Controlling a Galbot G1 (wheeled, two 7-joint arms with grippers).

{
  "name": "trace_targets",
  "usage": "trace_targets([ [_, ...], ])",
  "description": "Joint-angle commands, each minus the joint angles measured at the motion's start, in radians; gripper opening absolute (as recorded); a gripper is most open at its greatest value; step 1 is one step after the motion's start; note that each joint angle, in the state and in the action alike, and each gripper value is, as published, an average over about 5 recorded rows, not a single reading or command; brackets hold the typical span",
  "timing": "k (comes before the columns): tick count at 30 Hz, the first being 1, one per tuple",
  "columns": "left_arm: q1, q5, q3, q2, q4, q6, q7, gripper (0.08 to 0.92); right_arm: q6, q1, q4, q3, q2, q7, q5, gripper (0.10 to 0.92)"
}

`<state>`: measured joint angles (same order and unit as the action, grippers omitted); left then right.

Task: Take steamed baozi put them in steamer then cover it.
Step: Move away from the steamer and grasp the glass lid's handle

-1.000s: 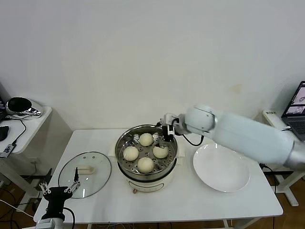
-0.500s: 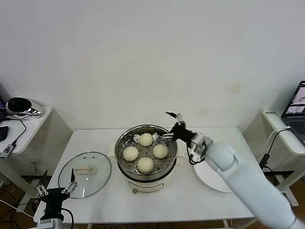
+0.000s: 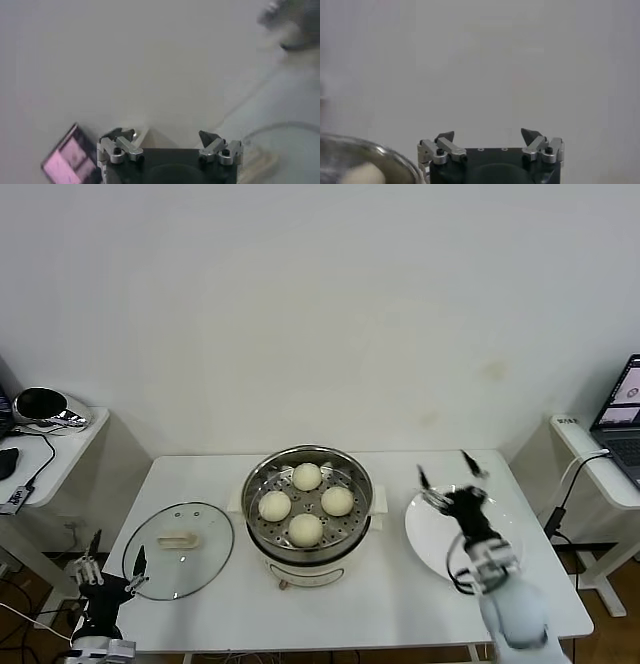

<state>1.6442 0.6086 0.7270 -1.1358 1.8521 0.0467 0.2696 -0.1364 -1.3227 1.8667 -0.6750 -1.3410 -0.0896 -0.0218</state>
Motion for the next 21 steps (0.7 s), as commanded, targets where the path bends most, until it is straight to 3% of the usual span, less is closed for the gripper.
trace_targets([
  [1,-0.176,0.568,-0.067,0.158,-0.318,0.067,-0.019,0.823,-0.068,-0.246,0.025,-0.291,-0.136,0.165,0.035,0.823],
  [13,-0.382,0.635,-0.187,0.156,-0.489,0.108,0.002,0.823,-0.091,-0.245,0.001,-0.327,-0.172,0.213,0.026,0.823],
  [21,-0.41,0.633,-0.227,0.154,-0.494,0.106,0.0,0.823,-0.104,-0.251,0.006,-0.322,-0.193,0.214,0.043,0.823],
])
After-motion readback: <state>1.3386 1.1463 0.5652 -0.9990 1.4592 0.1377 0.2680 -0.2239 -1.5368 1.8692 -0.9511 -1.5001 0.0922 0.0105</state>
